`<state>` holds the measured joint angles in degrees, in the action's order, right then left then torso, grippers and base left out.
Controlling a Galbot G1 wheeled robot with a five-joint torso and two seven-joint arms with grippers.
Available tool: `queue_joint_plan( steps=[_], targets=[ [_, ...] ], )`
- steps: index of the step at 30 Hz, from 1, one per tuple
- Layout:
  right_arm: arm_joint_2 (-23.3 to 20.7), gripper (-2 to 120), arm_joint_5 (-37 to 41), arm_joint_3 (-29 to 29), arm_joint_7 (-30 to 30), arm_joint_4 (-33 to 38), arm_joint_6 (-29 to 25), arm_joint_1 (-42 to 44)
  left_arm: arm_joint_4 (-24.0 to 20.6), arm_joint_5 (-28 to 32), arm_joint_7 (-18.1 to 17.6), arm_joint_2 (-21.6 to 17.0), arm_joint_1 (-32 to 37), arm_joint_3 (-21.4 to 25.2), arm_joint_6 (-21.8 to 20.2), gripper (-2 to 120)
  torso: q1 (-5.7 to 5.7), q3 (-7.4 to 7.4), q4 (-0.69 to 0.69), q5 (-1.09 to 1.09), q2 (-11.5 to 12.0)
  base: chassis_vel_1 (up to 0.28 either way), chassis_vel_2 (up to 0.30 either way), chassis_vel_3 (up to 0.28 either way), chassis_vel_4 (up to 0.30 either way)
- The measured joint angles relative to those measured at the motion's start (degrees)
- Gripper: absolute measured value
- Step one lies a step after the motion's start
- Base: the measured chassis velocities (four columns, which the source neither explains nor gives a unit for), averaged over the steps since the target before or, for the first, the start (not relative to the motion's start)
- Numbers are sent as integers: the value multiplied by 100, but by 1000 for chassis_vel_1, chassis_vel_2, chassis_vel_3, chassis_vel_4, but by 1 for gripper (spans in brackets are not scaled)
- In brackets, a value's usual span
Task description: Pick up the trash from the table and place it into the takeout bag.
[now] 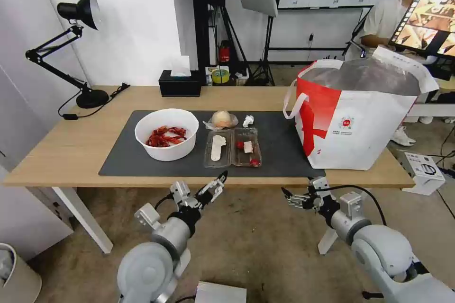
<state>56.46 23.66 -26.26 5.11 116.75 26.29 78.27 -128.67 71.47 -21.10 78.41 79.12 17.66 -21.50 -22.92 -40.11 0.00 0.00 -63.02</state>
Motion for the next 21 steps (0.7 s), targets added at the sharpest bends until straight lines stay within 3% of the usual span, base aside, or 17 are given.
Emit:
queue_joint_plan(
  steps=[21],
  targets=[
    [-46,100,195,36,-248,392,-573,-16,630,646,-501,-134,-932,-188,39,100,1,0,0,-1,-1,0,0,0,0]
  ],
)
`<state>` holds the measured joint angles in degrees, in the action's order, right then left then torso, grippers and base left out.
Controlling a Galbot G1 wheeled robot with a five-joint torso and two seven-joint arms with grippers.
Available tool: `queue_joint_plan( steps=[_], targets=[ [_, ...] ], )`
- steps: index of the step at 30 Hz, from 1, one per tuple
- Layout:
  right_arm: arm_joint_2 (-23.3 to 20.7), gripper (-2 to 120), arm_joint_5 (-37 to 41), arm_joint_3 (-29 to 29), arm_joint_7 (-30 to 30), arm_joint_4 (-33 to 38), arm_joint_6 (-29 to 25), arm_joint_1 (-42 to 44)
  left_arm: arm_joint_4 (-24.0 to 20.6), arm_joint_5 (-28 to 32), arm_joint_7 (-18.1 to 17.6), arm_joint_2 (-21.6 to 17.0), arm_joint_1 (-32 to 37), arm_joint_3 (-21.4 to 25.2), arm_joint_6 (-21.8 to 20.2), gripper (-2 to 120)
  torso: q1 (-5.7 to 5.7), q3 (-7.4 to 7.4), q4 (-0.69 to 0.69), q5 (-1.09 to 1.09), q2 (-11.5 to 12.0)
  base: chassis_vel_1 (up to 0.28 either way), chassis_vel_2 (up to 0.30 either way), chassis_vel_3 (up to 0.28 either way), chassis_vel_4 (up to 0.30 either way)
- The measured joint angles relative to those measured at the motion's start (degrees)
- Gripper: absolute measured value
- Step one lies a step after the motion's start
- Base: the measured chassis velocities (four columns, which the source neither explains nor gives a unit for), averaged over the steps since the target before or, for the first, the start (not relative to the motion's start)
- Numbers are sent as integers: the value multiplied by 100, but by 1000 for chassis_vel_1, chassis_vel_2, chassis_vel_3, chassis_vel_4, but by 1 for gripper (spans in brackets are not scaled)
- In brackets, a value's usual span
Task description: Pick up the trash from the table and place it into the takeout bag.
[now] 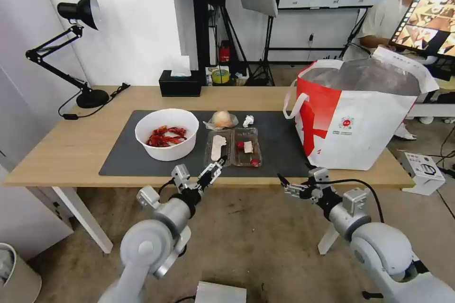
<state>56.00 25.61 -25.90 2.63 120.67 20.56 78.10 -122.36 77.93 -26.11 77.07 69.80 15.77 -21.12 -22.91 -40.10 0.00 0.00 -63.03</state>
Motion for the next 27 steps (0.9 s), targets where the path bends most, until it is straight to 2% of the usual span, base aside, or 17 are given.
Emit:
queue_joint_plan(
  steps=[11,20,27],
  targets=[
    [0,100,-15,-63,-9,-8,-27,61,486,55,-326,25,-533,-325,-2,100,0,0,0,0,0,0,0,0,0],
    [23,100,-29,-71,-11,-49,-42,77,640,112,-444,43,-682,-398,-18,100,-1,0,0,1,0,0,0,0,0],
    [23,100,-49,-76,-11,-105,-108,117,746,192,-692,49,-815,-446,-40,100,0,0,0,1,0,0,0,0,0]
  ],
)
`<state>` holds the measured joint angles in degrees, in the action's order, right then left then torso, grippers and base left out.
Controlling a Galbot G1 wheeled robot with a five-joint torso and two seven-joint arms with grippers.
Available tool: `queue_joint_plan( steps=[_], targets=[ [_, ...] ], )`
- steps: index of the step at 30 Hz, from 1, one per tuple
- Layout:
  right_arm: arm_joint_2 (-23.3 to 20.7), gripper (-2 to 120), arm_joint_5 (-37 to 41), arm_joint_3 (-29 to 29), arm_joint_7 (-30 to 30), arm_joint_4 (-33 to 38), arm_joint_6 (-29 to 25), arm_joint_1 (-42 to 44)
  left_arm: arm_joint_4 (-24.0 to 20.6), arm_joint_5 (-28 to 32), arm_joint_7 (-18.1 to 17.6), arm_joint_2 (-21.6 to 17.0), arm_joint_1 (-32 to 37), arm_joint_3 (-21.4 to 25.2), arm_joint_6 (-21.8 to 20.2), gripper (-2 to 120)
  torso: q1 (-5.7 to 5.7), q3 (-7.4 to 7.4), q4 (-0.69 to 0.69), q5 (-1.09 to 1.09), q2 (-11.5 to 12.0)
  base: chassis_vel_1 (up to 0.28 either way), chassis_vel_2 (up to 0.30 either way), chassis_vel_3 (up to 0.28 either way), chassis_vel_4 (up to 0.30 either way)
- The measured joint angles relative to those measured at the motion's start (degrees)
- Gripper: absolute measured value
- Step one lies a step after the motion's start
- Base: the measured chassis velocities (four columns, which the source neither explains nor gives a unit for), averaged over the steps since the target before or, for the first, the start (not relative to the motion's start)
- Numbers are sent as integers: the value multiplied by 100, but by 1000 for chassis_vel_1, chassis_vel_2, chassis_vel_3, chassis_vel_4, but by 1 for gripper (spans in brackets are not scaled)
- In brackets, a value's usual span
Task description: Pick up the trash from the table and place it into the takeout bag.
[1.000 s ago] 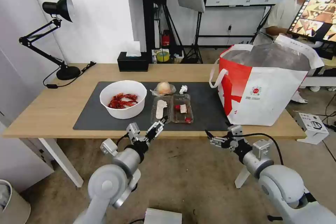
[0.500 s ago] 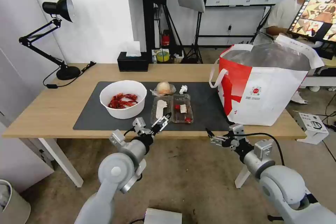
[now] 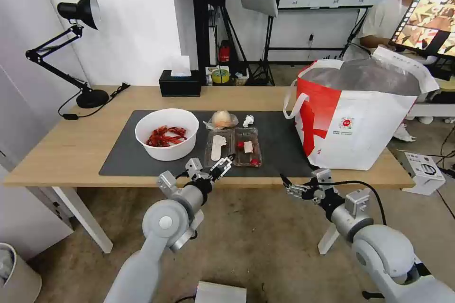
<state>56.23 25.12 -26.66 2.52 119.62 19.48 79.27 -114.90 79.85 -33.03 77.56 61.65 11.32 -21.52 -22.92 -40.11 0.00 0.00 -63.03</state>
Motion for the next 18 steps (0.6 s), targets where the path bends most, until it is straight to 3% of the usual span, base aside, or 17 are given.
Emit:
queue_joint_plan(
  steps=[18],
  targets=[
    [11,100,-4,-56,0,-82,-51,20,276,159,-465,31,-390,-179,-11,100,0,0,0,0,0,0,0,0,0]
  ],
)
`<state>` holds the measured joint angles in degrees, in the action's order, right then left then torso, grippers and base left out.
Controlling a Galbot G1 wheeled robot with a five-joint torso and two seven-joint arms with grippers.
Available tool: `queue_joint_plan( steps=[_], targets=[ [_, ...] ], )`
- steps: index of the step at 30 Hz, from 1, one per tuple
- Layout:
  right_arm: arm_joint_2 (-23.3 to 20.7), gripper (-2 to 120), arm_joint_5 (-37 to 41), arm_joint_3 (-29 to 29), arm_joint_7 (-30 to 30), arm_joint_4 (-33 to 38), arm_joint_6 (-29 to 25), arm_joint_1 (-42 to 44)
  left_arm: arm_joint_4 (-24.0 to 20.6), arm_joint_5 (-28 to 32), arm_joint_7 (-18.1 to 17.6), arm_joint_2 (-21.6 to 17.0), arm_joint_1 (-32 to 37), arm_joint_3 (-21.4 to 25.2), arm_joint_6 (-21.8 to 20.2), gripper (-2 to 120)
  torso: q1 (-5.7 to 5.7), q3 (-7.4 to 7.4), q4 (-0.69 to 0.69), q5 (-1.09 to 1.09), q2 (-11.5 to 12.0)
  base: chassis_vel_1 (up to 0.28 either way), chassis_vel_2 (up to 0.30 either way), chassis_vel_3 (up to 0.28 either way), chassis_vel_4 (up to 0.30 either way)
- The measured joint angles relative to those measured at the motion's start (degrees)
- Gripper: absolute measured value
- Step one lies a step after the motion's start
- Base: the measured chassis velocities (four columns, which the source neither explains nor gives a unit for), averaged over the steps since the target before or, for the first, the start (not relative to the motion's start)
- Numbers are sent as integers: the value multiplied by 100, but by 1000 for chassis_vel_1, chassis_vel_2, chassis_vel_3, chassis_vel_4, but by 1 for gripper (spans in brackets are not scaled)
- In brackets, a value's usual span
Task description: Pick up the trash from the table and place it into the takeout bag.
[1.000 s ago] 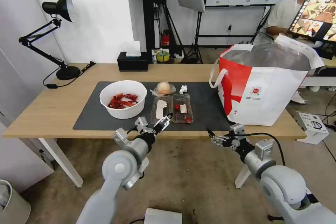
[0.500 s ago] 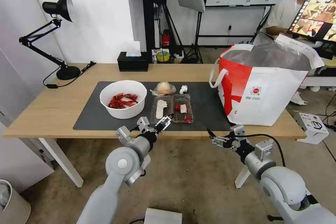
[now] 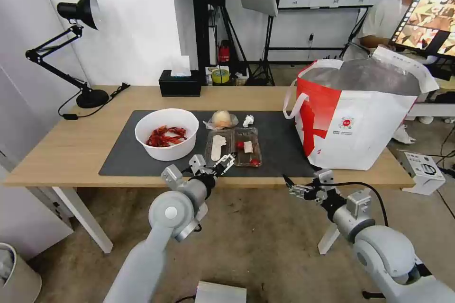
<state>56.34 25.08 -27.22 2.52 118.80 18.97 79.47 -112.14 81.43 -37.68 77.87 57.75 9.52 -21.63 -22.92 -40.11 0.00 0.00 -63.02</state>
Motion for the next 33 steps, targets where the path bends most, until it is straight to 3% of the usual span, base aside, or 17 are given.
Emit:
queue_joint_plan(
  steps=[33],
  targets=[
    [95,100,-161,-8,9,-128,-147,92,217,-5,-160,115,-291,-54,181,100,0,0,0,0,0,0,0,0,0]
  ],
)
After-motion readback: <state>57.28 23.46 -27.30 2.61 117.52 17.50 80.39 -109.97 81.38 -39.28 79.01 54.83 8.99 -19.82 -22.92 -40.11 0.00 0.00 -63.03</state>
